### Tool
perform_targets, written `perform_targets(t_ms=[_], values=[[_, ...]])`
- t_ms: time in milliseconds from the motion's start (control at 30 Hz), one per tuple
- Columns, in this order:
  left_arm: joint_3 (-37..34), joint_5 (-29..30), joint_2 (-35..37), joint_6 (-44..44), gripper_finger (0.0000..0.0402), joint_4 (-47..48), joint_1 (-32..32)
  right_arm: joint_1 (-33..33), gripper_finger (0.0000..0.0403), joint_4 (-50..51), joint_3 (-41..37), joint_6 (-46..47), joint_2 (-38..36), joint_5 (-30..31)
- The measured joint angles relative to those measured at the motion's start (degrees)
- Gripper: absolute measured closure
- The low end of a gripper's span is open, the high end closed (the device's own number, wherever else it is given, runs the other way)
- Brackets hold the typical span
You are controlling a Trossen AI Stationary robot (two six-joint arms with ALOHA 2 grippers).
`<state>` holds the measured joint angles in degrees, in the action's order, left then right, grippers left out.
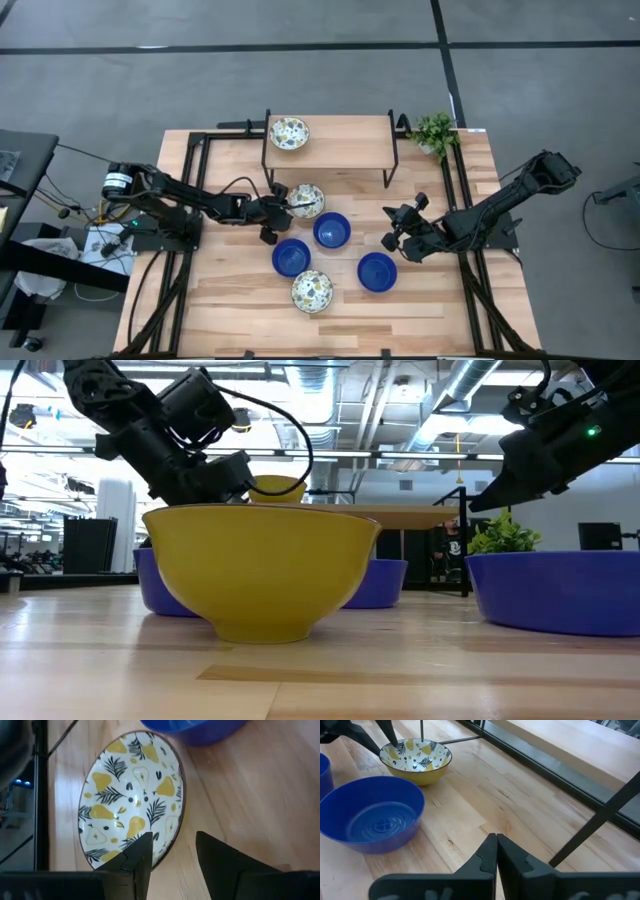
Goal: Pick & Place Mini bowls
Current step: Stack the white pattern bowl on the top of the white pattern bowl on the shelf
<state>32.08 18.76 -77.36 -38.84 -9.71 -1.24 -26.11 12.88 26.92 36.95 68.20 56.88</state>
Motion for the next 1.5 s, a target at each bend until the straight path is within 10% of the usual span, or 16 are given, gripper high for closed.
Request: perform_targets(t_ms=[533,1500], values=[[0.0,-1.0,-1.2,-1.8,0.0257,-2.0,0.5,0.0,0.0403,0.2,0.0,0.0,0.0,0.0],[-0.1,-1.1,-1.2,-1.8,0.0384,-1.8,0.6,0.0,0.0403,0.2,0.0,0.0,0.0,0.0]])
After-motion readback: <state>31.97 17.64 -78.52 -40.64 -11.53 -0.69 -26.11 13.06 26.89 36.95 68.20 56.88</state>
